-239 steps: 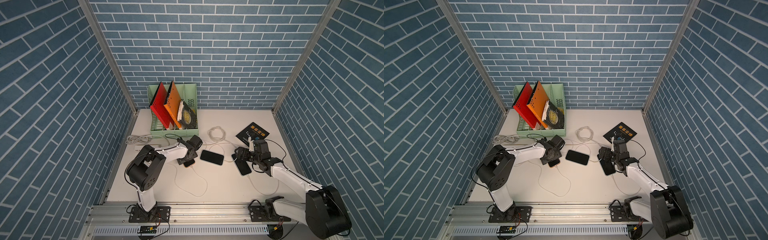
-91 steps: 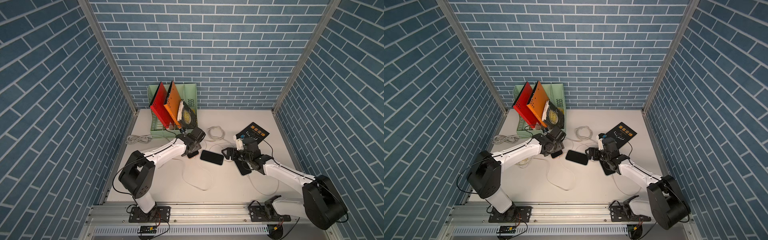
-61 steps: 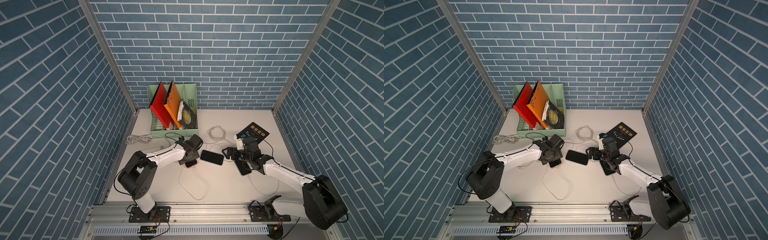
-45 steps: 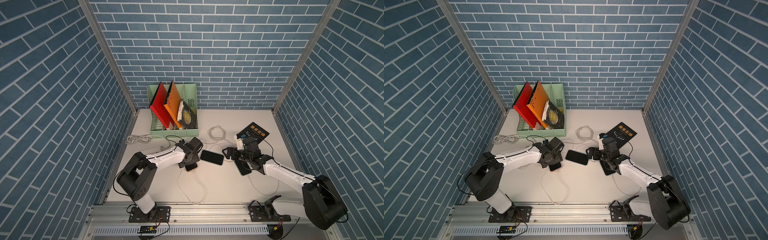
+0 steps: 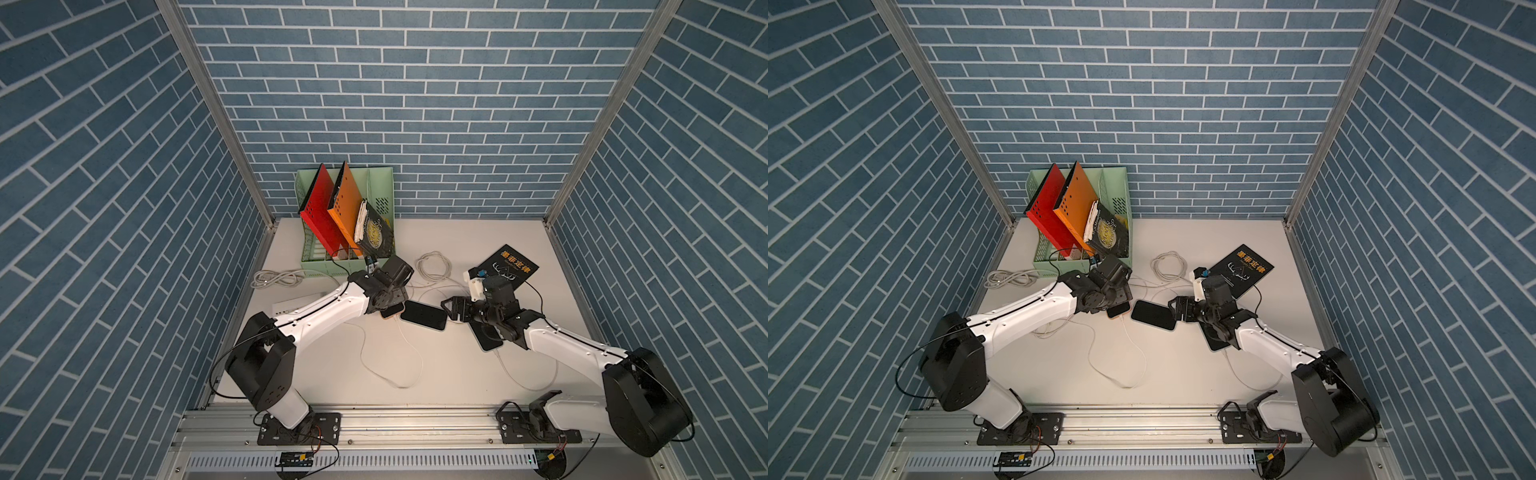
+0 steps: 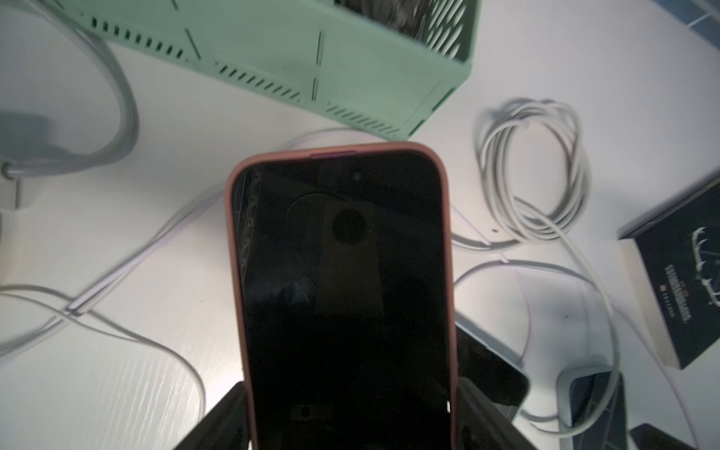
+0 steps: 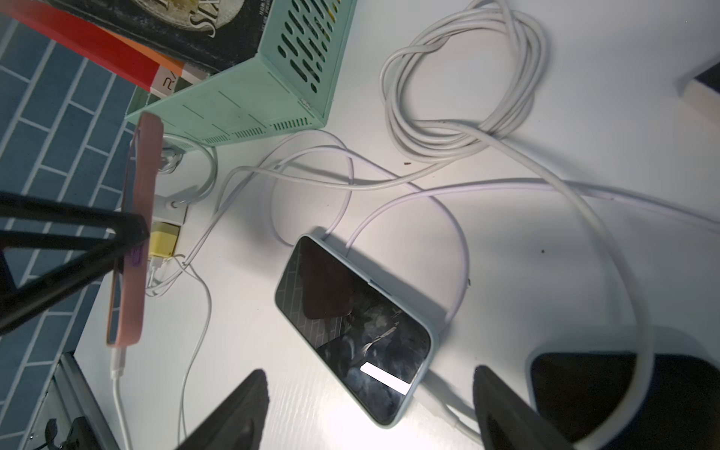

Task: Unplug the charging cable from the phone
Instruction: Pick up the phone at the center of the board, then remove the charging cable from the phone.

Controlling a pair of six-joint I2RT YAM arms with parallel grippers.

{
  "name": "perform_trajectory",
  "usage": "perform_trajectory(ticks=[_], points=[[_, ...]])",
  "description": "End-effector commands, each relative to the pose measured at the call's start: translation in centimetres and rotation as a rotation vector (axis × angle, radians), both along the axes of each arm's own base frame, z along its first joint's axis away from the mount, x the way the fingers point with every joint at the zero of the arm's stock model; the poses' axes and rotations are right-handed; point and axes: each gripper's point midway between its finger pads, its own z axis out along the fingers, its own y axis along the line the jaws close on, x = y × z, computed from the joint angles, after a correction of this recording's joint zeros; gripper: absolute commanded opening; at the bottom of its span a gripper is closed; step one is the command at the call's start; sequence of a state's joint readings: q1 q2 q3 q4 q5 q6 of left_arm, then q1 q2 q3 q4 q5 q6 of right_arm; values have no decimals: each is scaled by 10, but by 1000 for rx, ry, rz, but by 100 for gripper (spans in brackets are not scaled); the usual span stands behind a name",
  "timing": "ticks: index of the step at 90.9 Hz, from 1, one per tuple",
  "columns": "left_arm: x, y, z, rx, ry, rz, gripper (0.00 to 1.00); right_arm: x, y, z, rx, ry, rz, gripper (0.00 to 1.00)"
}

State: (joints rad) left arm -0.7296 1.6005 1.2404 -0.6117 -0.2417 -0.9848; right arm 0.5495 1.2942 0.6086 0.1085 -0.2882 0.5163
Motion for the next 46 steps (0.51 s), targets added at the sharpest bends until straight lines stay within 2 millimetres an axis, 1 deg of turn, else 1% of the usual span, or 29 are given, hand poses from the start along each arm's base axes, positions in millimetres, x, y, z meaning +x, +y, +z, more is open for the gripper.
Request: perform_trajectory(ticks=[1, 13, 25, 35, 46], points=[[18, 2, 20, 36, -71, 11, 46, -10, 28, 23, 68, -69, 129, 81], [27, -2, 29, 35, -95, 5, 46, -28, 55, 34, 137, -87, 245, 76], [27, -5, 31, 24, -101, -2, 45, -41, 77, 49, 209, -117, 321, 73], [25, -3, 32, 15, -104, 1, 45, -42, 89, 59, 254, -132, 345, 69], [22, -2, 33, -1, -108, 2, 45, -42, 100, 58, 264, -127, 362, 64]])
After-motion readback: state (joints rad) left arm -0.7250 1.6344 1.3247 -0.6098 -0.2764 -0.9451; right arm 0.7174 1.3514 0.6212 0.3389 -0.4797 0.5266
